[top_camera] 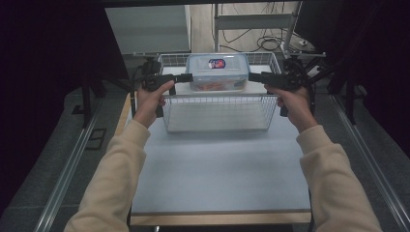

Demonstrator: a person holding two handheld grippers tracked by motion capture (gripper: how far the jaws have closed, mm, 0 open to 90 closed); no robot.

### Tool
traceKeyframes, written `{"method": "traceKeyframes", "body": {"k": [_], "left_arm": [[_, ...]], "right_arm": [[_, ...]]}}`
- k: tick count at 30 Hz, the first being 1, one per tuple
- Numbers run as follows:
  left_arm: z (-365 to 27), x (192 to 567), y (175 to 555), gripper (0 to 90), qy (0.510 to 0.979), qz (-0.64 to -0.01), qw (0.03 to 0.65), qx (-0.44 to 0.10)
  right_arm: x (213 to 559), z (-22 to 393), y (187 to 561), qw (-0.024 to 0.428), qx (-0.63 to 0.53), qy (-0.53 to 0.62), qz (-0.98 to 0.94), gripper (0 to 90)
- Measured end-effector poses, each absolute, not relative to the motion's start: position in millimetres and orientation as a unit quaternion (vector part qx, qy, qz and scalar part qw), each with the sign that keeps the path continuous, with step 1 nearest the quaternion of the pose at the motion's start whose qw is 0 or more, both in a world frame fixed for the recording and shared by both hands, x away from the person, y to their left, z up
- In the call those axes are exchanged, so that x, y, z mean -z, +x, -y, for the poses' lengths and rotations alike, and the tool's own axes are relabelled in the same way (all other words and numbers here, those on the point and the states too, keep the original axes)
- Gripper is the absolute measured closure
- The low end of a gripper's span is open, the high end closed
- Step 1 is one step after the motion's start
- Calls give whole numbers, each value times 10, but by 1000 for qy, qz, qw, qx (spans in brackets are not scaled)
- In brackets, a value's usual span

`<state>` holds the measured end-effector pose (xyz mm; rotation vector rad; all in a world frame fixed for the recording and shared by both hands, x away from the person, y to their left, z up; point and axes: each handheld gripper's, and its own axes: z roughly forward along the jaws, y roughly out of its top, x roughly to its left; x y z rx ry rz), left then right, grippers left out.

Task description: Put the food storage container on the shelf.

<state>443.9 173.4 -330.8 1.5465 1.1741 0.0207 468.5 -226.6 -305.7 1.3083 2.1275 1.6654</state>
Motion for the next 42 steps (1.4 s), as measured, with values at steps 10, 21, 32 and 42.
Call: {"method": "traceKeyframes", "body": {"k": [10, 21, 32, 42], "left_arm": [[-1753, 3575, 3848, 90, 682, -460, 569, -10], [-1725, 4097, 3336, 127, 700, -434, 566, -14], [-1608, 4534, 2976, 143, 730, -414, 544, -5], [-1603, 4796, 2947, 146, 737, -428, 523, 2]], "right_arm": [[3275, 2492, 4241, 53, -553, 400, -729, 253], [3880, 2648, 3699, 31, -546, 361, -756, 222], [4486, 2750, 3348, 50, -509, 369, -776, 225], [4670, 2724, 3286, 48, -498, 371, -783, 225]]}}
